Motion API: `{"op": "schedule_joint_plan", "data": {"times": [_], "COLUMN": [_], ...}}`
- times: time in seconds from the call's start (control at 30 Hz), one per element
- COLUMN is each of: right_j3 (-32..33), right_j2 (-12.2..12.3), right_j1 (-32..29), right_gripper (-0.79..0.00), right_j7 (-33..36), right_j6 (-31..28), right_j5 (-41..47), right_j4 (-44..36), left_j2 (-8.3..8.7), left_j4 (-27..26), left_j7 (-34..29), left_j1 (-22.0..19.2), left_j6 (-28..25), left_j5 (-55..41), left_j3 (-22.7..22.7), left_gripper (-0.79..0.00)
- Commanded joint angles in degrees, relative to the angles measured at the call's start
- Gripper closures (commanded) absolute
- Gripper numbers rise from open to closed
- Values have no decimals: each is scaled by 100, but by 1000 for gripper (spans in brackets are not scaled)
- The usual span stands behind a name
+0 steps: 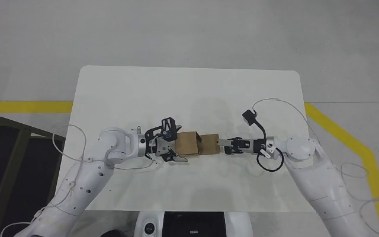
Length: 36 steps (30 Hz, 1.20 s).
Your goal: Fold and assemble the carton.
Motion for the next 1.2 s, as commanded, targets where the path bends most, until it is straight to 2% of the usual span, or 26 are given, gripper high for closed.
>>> {"op": "schedule_joint_plan", "data": {"times": [0.0, 0.33, 0.7, 1.17], "right_j3": [-53, -460, -951, -908], "right_j2": [-13, -128, -306, -375], "right_j1": [68, 436, 836, 858], "right_gripper": [-597, -591, -628, -594], "right_j7": [8, -87, -143, -76], "right_j6": [-42, -337, -540, -645], "right_j5": [11, 66, 253, 1076], "right_j4": [96, 680, 1110, 857], "left_j2": [-3, -6, -16, -22], "left_j4": [7, 28, 62, 72], "left_j7": [-4, -81, -113, -103], "left_j1": [-7, -56, -100, -123], "left_j6": [46, 115, 129, 173], "left_j5": [7, -18, -31, -46], "left_j3": [6, 21, 79, 104], "left_gripper": [-785, -785, -785, -785]}}
